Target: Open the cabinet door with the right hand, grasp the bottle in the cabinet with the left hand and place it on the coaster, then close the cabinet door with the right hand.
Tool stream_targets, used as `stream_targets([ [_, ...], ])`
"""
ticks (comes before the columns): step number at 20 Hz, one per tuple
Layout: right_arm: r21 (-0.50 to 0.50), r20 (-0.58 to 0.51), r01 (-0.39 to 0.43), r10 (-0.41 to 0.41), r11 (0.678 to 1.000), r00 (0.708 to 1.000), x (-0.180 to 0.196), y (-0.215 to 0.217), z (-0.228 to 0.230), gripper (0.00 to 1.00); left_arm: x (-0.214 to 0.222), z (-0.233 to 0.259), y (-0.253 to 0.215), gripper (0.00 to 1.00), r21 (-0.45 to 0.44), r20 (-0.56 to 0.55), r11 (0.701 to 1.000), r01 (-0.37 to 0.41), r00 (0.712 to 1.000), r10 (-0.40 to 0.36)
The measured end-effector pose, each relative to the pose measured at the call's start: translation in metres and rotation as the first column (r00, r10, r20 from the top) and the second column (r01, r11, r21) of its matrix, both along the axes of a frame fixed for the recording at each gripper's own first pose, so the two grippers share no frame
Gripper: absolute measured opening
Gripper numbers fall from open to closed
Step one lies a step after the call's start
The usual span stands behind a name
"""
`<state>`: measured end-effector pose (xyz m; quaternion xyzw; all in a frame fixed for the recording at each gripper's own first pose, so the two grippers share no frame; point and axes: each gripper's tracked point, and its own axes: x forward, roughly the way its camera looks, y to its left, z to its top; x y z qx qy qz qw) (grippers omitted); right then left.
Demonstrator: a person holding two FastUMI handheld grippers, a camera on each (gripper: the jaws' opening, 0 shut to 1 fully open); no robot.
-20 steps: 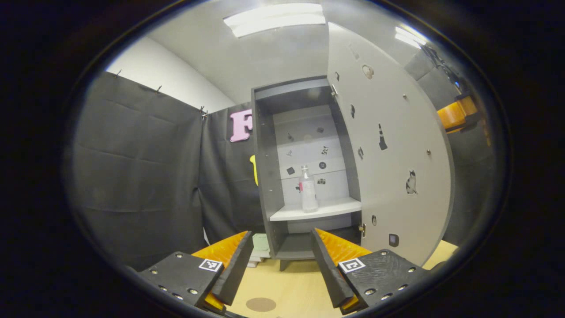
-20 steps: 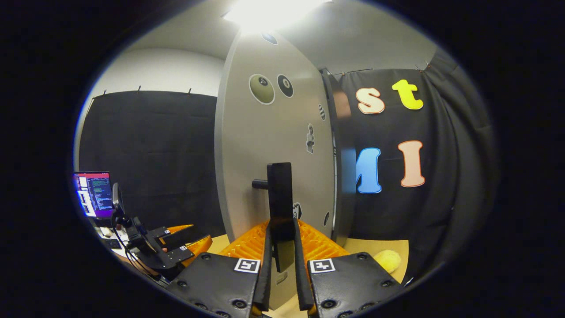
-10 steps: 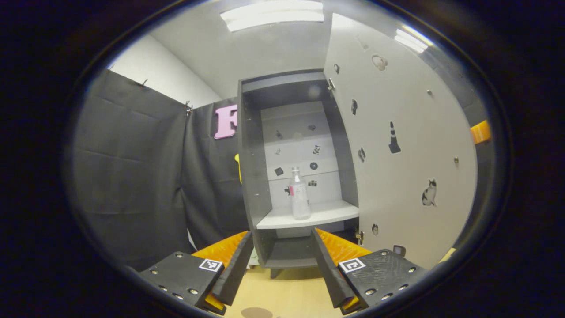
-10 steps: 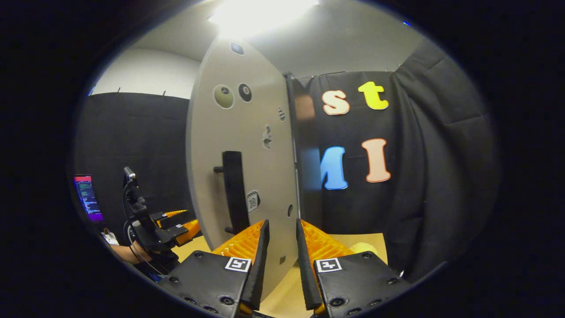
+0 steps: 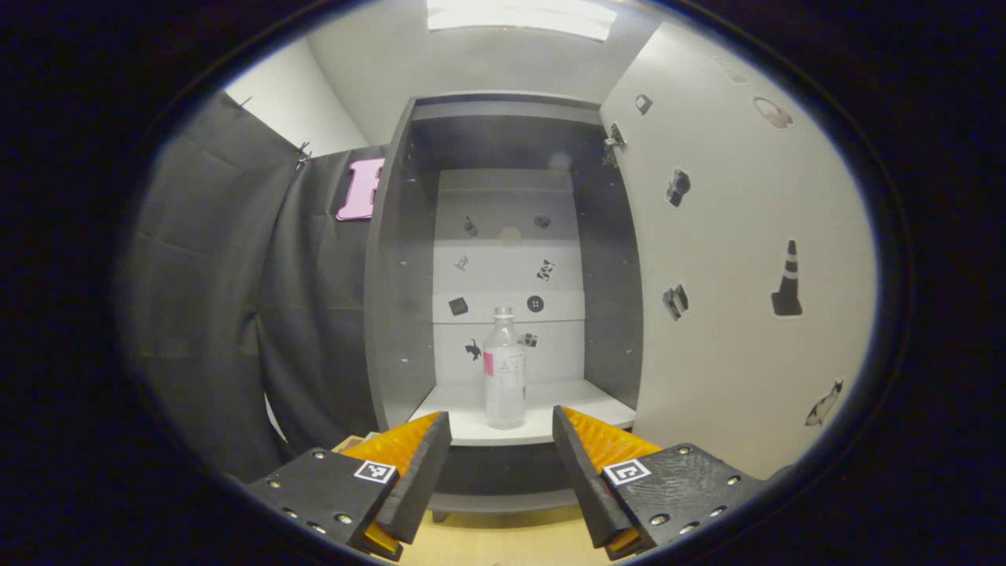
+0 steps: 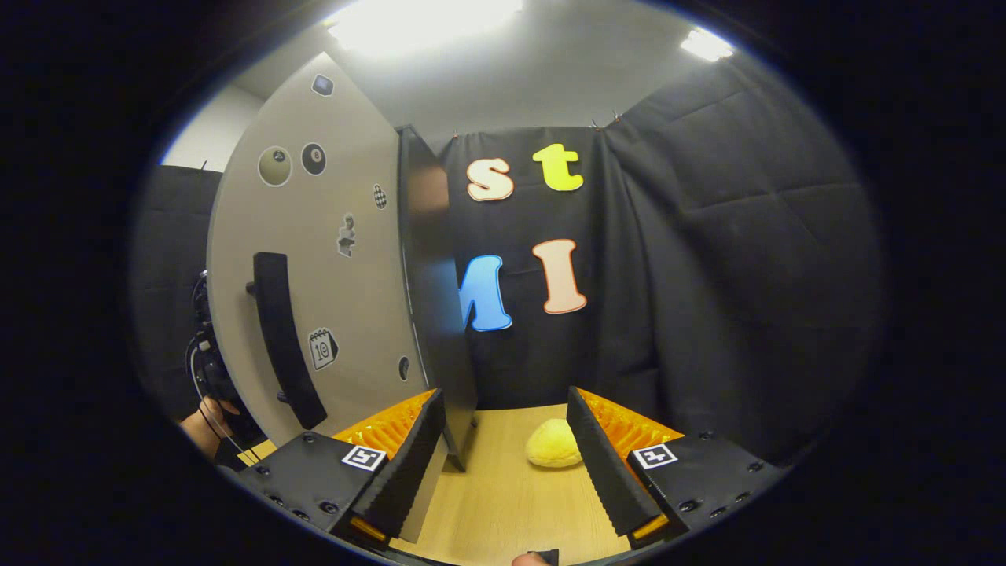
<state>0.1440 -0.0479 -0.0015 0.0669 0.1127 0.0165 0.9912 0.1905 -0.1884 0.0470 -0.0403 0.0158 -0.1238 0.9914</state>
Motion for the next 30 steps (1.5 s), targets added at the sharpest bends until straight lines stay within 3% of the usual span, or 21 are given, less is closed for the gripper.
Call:
stream_targets([
  [3, -0.006, -0.026, 0.056, -0.056, 0.998, 0.998, -0.02, -0.006, -0.016, 0.98, 0.04, -0.003, -0.006, 0.8, 0.005, -0.001, 0.999, 0.039, 0.999, -0.039],
  [10, 0.0, -0.077, 0.135, -0.135, 0.991, 0.988, 0.013, 0.008, -0.04, 0.98, 0.118, -0.023, -0.035, 0.77, 0.01, -0.004, 0.992, 0.125, 0.992, -0.125],
  [16, -0.006, -0.111, 0.18, -0.18, 0.984, 0.977, 0.024, 0.006, -0.051, 0.98, 0.158, -0.035, -0.046, 0.77, 0.041, -0.011, 0.991, 0.127, 0.992, -0.126],
  [24, -0.039, -0.107, 0.159, -0.162, 0.987, 0.981, 0.029, 0.004, -0.049, 0.98, 0.17, -0.05, -0.053, 0.8, 0.019, -0.057, 0.994, 0.11, 0.992, -0.108],
  [25, -0.038, -0.106, 0.156, -0.159, 0.987, 0.982, 0.029, 0.002, -0.047, 0.98, 0.169, -0.048, -0.054, 0.71, 0.015, -0.063, 0.993, 0.116, 0.991, -0.115],
  [30, -0.048, -0.113, 0.123, -0.128, 0.991, 0.985, 0.03, -0.002, -0.049, 0.98, 0.144, -0.024, -0.031, 0.71, -0.022, -0.018, 0.997, 0.078, 0.997, -0.079],
])
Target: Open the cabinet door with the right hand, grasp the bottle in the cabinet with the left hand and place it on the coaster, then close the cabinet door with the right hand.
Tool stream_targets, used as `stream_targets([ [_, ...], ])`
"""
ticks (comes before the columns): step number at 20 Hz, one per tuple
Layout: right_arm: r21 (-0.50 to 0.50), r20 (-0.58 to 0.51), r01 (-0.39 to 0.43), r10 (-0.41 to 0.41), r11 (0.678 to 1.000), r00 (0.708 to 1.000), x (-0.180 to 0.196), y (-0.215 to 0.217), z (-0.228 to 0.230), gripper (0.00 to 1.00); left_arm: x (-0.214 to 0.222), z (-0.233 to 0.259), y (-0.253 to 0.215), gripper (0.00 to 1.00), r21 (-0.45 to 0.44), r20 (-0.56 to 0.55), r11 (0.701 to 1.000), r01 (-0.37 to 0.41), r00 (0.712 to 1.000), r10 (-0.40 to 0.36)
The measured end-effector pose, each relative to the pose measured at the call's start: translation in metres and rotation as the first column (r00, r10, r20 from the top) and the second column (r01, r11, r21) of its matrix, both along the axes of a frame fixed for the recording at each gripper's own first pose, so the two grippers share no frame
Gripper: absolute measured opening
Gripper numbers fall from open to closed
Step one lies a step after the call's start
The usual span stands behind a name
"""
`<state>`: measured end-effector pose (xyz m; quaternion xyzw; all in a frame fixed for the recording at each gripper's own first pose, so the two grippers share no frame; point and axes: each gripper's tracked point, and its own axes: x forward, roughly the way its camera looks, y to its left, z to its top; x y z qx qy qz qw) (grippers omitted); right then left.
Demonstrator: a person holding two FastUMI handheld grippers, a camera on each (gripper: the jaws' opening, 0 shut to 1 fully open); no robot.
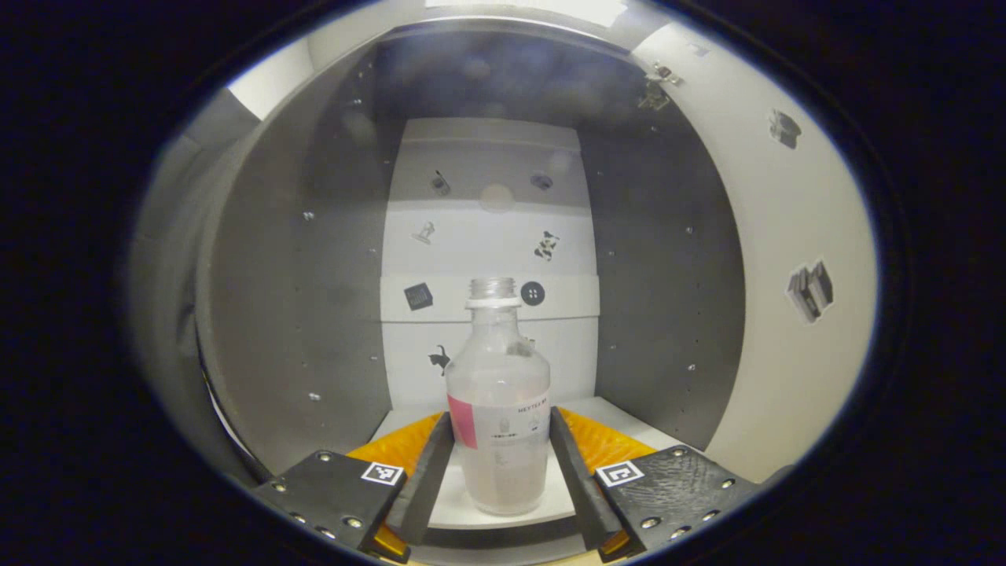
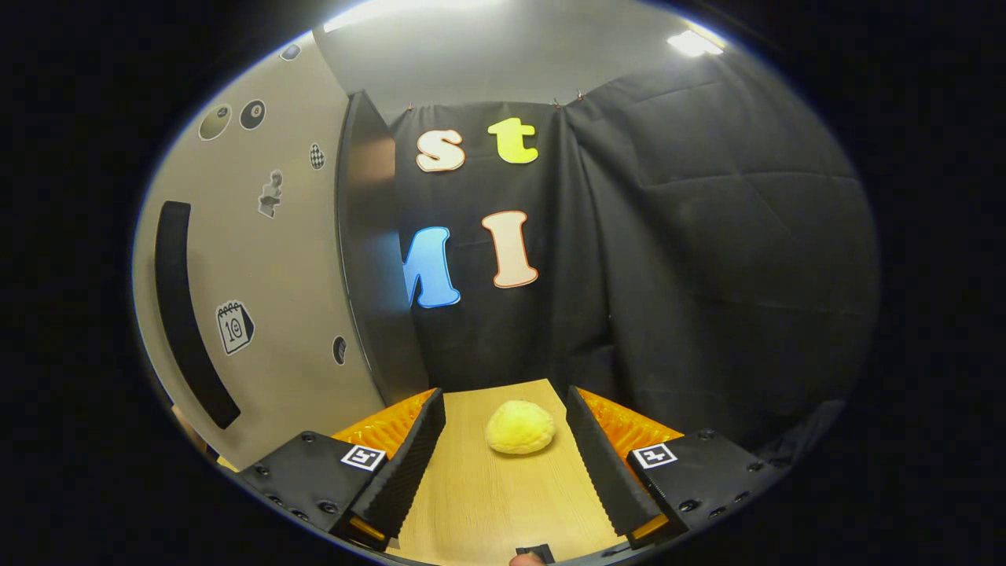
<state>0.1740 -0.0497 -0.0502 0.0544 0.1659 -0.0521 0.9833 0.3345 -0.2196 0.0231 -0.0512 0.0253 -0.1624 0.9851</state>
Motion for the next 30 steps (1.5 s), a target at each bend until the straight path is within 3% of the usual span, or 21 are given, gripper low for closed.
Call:
stream_targets([
  [8, 0.008, 0.041, -0.12, 0.12, 0.993, 0.992, 0.001, 0.012, 0.013, 0.98, -0.072, 0.023, 0.054, 0.73, -0.005, 0.033, 0.995, -0.101, 0.994, 0.101],
  [9, 0.009, 0.044, -0.131, 0.13, 0.991, 0.991, 0.001, 0.012, 0.014, 0.93, -0.081, 0.022, 0.061, 0.73, -0.005, 0.03, 0.993, -0.114, 0.993, 0.114],
  [10, 0.011, 0.044, -0.143, 0.142, 0.99, 0.989, 0.002, 0.013, 0.014, 0.98, -0.091, 0.02, 0.069, 0.71, -0.004, 0.027, 0.992, -0.129, 0.991, 0.13],
  [12, 0.024, 0.047, -0.174, 0.173, 0.984, 0.984, 0.002, 0.018, 0.014, 0.98, -0.109, 0.016, 0.084, 0.71, 0.009, 0.028, 0.987, -0.16, 0.987, 0.16],
  [21, 0.055, 0.021, -0.281, 0.28, 0.958, 0.96, -0.002, 0.032, 0.003, 0.98, -0.19, -0.029, 0.142, 0.71, -0.005, -0.024, 0.955, -0.296, 0.955, 0.296],
  [30, 0.07, -0.014, -0.321, 0.322, 0.945, 0.947, -0.014, 0.033, -0.012, 0.98, -0.252, -0.099, 0.172, 0.71, 0.03, -0.099, 0.921, -0.389, 0.916, 0.39],
])
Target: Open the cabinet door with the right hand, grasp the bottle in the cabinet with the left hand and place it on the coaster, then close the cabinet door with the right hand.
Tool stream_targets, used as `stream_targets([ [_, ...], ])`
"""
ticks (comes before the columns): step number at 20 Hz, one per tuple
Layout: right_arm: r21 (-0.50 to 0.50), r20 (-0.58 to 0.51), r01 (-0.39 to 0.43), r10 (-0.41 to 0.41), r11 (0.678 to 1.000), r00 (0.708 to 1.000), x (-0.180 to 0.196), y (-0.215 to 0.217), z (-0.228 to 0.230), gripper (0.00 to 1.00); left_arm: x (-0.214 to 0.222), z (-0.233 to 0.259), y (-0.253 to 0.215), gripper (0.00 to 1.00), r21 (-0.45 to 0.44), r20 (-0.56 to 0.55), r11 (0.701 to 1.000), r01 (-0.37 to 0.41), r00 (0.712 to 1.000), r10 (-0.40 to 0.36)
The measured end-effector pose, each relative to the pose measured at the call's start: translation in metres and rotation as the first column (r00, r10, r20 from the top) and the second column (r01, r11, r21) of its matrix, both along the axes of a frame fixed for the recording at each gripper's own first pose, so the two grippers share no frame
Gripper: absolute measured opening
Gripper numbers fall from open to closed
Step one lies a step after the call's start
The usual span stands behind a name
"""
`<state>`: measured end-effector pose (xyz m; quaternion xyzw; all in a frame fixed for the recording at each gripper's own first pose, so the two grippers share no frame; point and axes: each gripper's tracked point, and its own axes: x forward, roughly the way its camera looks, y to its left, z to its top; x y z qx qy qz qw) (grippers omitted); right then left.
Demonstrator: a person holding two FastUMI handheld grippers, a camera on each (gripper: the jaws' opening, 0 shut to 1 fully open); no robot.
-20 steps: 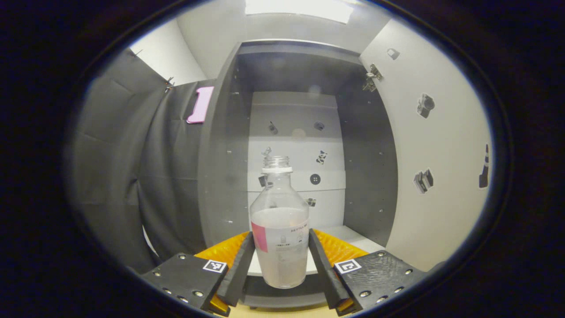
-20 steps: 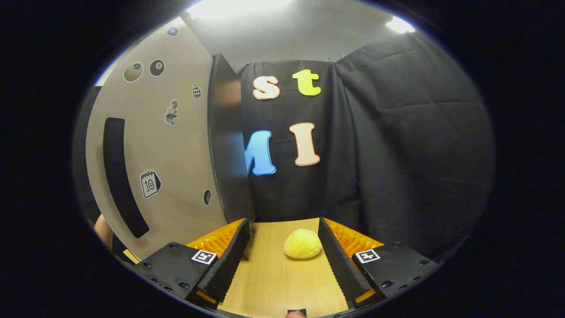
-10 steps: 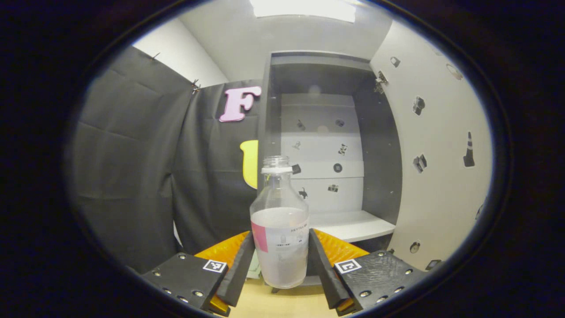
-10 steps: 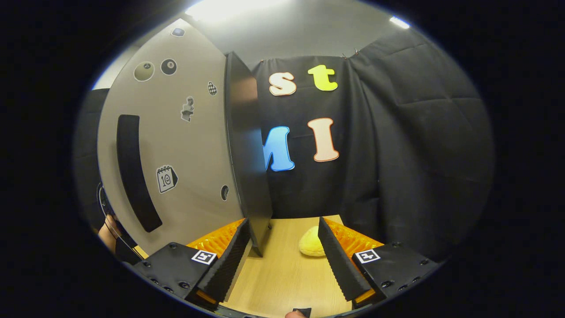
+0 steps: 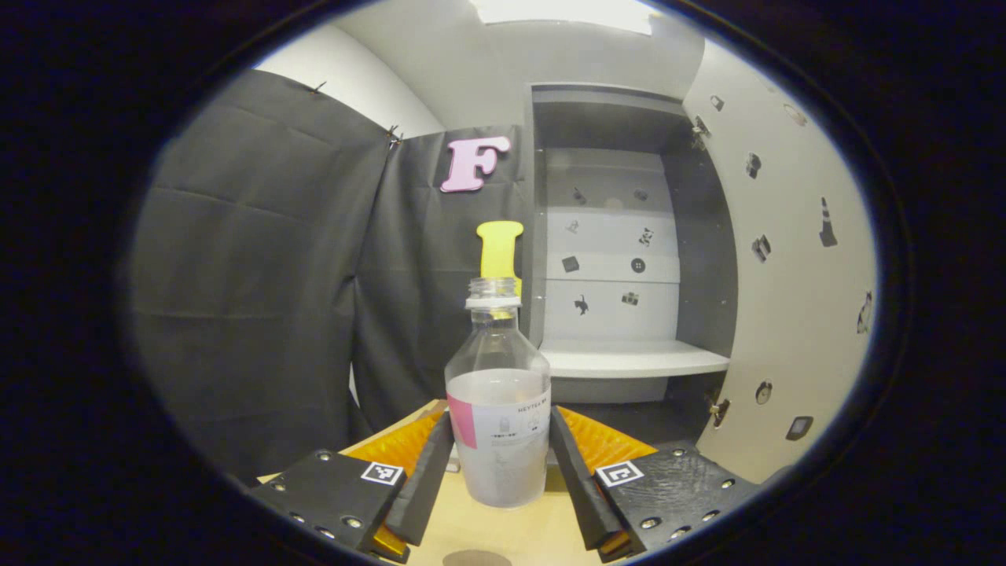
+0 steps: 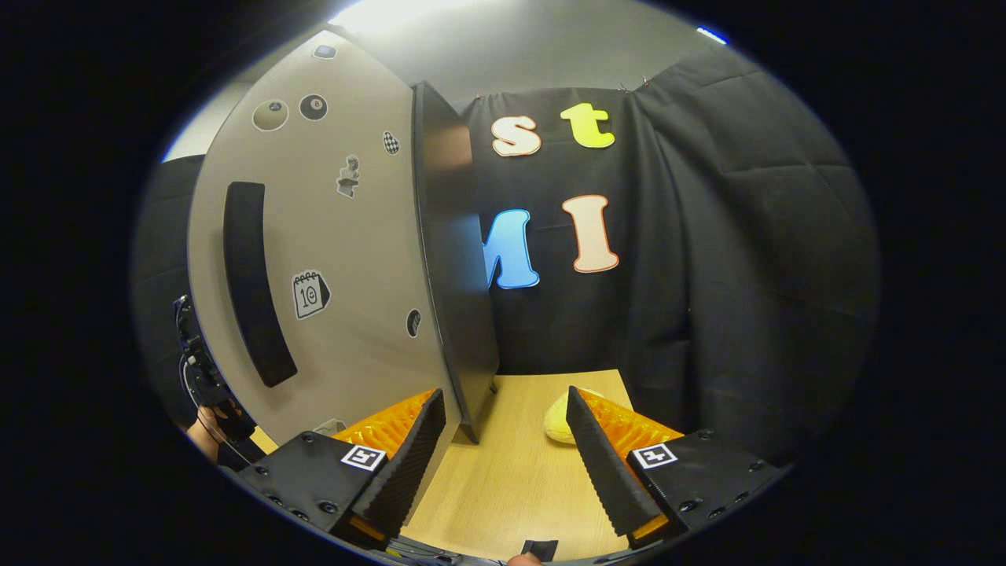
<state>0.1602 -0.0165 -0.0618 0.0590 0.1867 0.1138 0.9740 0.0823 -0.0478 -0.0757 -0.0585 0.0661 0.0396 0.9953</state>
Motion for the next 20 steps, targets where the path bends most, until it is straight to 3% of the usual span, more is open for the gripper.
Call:
stream_targets([
  [7, -0.035, -0.042, -0.014, 0.013, 0.999, 0.999, -0.014, -0.009, -0.012, 0.98, -0.035, -0.068, 0.007, 0.72, -0.016, -0.062, 0.999, -0.044, 0.997, 0.043],
  [8, -0.045, -0.047, -0.019, 0.017, 0.999, 0.999, -0.014, -0.009, -0.015, 0.98, -0.037, -0.078, 0.007, 0.77, -0.017, -0.071, 0.999, -0.05, 0.996, 0.049],
  [9, -0.053, -0.053, -0.022, 0.019, 0.998, 0.998, -0.015, -0.01, -0.018, 0.98, -0.039, -0.088, 0.009, 0.72, -0.015, -0.083, 0.998, -0.056, 0.995, 0.055],
  [10, -0.056, -0.061, -0.022, 0.019, 0.998, 0.998, -0.016, -0.009, -0.021, 0.98, -0.04, -0.099, 0.009, 0.76, -0.013, -0.096, 0.998, -0.06, 0.994, 0.058],
  [12, -0.055, -0.075, -0.023, 0.019, 0.998, 0.997, -0.016, -0.008, -0.025, 0.98, -0.043, -0.118, 0.009, 0.72, -0.006, -0.117, 0.998, -0.066, 0.991, 0.065],
  [20, -0.116, -0.107, -0.043, 0.031, 0.992, 0.994, -0.022, -0.006, -0.036, 0.98, -0.051, -0.183, 0.002, 0.72, 0.006, -0.162, 0.998, -0.064, 0.985, 0.064],
])
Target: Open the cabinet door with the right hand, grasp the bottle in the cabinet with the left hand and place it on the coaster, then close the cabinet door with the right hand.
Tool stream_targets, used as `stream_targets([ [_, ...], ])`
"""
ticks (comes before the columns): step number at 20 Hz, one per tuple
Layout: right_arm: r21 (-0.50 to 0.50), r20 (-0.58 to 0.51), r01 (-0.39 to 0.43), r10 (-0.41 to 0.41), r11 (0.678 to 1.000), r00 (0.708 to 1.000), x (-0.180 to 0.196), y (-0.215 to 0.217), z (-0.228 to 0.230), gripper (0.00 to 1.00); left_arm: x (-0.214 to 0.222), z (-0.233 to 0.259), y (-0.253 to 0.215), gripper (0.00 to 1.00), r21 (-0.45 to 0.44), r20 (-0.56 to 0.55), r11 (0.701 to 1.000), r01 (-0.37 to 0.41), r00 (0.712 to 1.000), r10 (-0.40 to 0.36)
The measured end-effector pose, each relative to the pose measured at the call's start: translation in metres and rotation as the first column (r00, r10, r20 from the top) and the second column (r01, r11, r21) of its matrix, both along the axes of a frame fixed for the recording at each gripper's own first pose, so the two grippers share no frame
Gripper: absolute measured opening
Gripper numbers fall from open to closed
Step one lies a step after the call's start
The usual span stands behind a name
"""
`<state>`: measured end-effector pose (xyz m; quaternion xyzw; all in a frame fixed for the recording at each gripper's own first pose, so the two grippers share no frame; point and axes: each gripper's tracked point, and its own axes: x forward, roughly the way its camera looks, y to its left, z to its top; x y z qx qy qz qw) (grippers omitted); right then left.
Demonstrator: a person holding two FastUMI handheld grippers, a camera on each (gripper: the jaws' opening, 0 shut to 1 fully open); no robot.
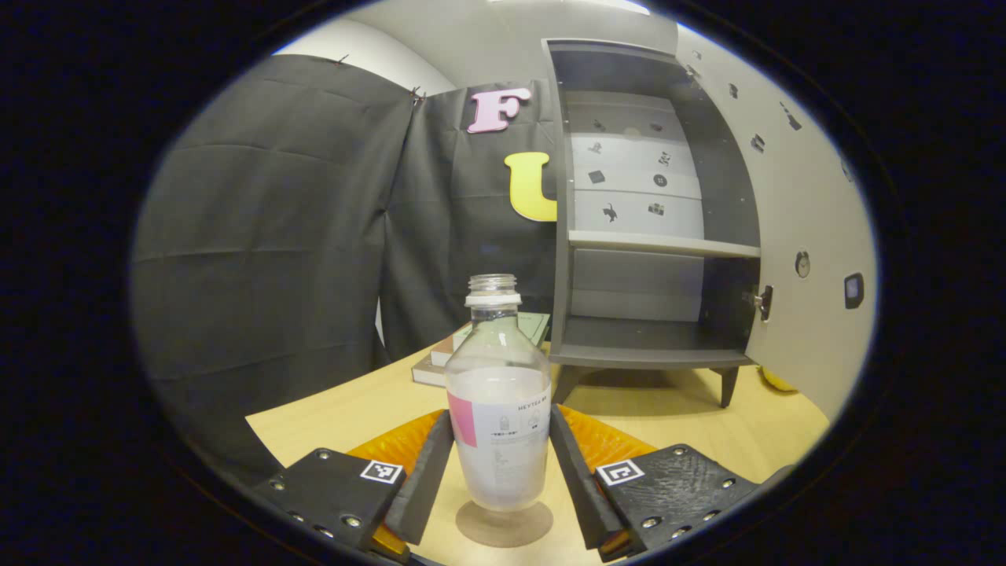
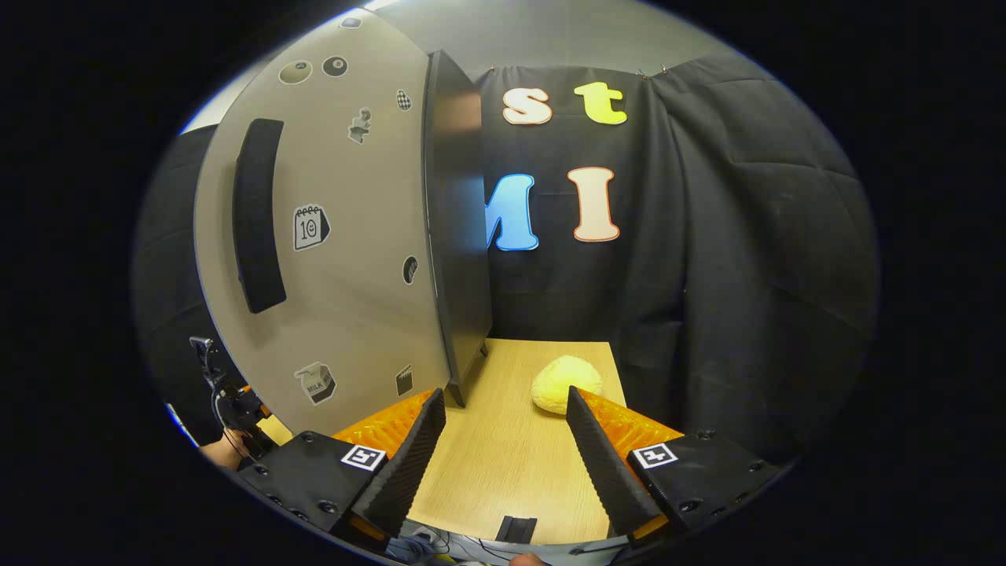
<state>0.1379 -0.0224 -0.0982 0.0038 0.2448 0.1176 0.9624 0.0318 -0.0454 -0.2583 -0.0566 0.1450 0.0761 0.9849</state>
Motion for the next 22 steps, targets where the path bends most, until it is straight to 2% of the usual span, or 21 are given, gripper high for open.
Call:
stream_targets([
  [5, -0.03, 0.005, -0.016, 0.016, 0.999, 1.0, -0.001, 0.008, 0.0, 0.98, -0.005, -0.027, -0.005, 0.77, 0.0, -0.004, 1.0, 0.005, 1.0, -0.005],
  [6, -0.031, 0.009, -0.016, 0.016, 0.999, 1.0, 0.0, 0.009, 0.001, 0.98, -0.006, -0.03, -0.009, 0.74, -0.005, 0.005, 1.0, 0.01, 1.0, -0.01],
  [7, -0.029, 0.011, -0.014, 0.015, 0.999, 1.0, 0.001, 0.009, 0.003, 0.98, -0.005, -0.032, -0.011, 0.77, -0.008, 0.016, 1.0, 0.013, 1.0, -0.013],
  [8, -0.024, 0.014, -0.012, 0.012, 1.0, 1.0, 0.001, 0.01, 0.004, 0.98, -0.006, -0.036, -0.013, 0.72, -0.006, 0.014, 1.0, 0.013, 1.0, -0.013],
  [9, -0.018, 0.014, -0.011, 0.012, 1.0, 1.0, 0.002, 0.012, 0.005, 0.98, -0.008, -0.04, -0.013, 0.75, -0.004, 0.009, 1.0, 0.012, 1.0, -0.012],
  [13, -0.028, 0.014, -0.006, 0.006, 1.0, 1.0, 0.0, 0.01, 0.004, 0.98, -0.015, -0.056, -0.017, 0.72, -0.024, -0.011, 1.0, 0.005, 1.0, -0.005],
  [16, -0.017, 0.015, -0.001, 0.002, 1.0, 1.0, 0.0, 0.012, 0.004, 0.98, -0.021, -0.055, -0.019, 0.72, -0.009, 0.003, 1.0, 0.008, 1.0, -0.008],
  [17, -0.016, 0.015, 0.001, -0.001, 1.0, 1.0, 0.0, 0.012, 0.003, 0.98, -0.022, -0.055, -0.019, 0.75, -0.004, 0.003, 1.0, 0.009, 1.0, -0.009],
  [18, -0.016, 0.017, 0.003, -0.002, 1.0, 1.0, -0.001, 0.01, 0.004, 0.98, -0.023, -0.055, -0.02, 0.72, -0.001, -0.002, 1.0, 0.011, 1.0, -0.011],
  [19, -0.014, 0.019, 0.003, -0.003, 1.0, 1.0, -0.001, 0.011, 0.004, 0.98, -0.024, -0.056, -0.02, 0.75, 0.002, -0.006, 1.0, 0.013, 1.0, -0.013],
  [22, -0.005, 0.024, 0.001, -0.001, 1.0, 1.0, -0.001, 0.011, 0.006, 0.98, -0.027, -0.055, -0.021, 0.73, 0.017, -0.029, 1.0, 0.017, 0.999, -0.016],
])
